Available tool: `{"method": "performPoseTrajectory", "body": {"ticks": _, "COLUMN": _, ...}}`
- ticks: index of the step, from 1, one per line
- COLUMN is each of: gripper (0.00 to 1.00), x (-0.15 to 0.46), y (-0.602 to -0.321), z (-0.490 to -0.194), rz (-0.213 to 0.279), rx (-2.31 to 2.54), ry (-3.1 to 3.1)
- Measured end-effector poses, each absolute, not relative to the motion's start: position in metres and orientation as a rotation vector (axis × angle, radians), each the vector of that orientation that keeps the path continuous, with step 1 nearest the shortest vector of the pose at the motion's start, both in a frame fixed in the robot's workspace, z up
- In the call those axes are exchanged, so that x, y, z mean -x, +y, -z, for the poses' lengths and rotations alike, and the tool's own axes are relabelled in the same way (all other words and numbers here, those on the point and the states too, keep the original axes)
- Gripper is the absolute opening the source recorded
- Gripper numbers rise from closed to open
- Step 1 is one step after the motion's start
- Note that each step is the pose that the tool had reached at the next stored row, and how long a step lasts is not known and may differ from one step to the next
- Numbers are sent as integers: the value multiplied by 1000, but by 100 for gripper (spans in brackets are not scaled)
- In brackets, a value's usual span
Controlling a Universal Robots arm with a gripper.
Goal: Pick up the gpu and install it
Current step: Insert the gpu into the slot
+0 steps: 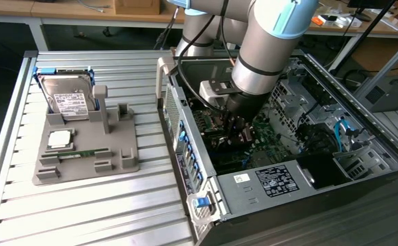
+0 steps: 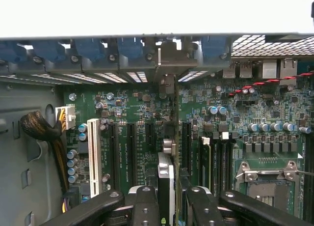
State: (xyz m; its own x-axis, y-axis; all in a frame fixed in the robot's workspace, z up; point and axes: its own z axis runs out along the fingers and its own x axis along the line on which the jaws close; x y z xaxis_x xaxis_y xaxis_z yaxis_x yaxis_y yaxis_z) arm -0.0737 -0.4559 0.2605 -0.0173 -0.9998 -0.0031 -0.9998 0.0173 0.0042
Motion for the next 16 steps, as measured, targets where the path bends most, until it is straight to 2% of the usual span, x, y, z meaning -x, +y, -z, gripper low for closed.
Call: {"method": "performPoseTrajectory", "body": {"ticks": 16, "gripper": 27, "x": 74, "y": -456, "z": -258, "rz": 8, "rx": -2201, "ry": -2240}}
